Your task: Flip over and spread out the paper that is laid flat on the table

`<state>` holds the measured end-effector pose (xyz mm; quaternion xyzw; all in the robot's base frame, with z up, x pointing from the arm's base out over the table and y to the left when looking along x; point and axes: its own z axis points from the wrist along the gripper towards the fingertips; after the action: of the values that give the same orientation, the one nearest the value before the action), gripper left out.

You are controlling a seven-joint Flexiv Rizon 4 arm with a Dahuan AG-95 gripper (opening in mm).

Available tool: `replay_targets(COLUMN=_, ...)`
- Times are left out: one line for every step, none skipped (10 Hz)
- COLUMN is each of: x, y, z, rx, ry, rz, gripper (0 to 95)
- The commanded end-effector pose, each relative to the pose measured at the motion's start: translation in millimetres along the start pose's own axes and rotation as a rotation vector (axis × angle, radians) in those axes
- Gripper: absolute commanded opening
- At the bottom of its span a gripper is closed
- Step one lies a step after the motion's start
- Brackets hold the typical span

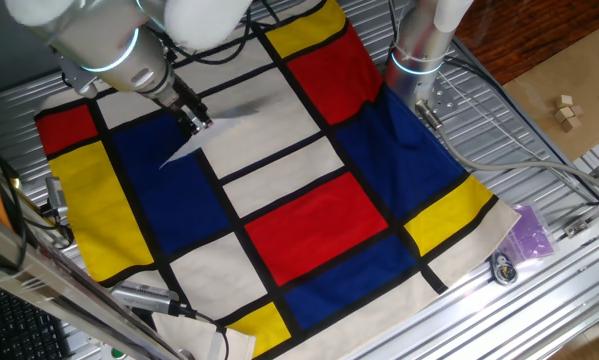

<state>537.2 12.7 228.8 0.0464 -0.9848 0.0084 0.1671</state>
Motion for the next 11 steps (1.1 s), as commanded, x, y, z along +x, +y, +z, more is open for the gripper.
replay_targets(x=0.6, y=7.3, z=16.9, rx=-0.077, ry=-0.037, rz=0.014, gripper=0.0)
replay_targets(x=0.3, y=9.1, z=22.3, rx=-0.103, ry=-0.051, rz=0.022, gripper=0.0)
replay_targets(x=-0.7, y=11.4, z=29.9, rx=-0.121, ry=-0.07, rz=0.027, gripper=0.0)
replay_targets(x=-1.6, y=13.8, z=36.6, rx=-0.122, ry=-0.08, rz=0.028, gripper=0.0)
replay_targets(x=-3.1, y=17.8, z=44.0, rx=-0.142, ry=-0.091, rz=0.04, gripper=0.0)
replay_targets(x=-4.7, y=22.5, z=49.9, rx=-0.177, ry=-0.104, rz=0.056, gripper=0.0)
replay_targets(x=-5.7, y=25.6, z=53.8, rx=-0.189, ry=-0.116, rz=0.06, gripper=0.0)
replay_targets(x=-6.9, y=29.3, z=58.5, rx=-0.191, ry=-0.125, rz=0.065, gripper=0.0)
replay_targets(x=-7.7, y=32.9, z=62.4, rx=-0.19, ry=-0.131, rz=0.07, gripper=0.0)
replay_targets(x=-8.0, y=34.9, z=64.4, rx=-0.19, ry=-0.138, rz=0.071, gripper=0.0)
replay_targets(x=-8.3, y=36.5, z=65.7, rx=-0.189, ry=-0.138, rz=0.068, gripper=0.0)
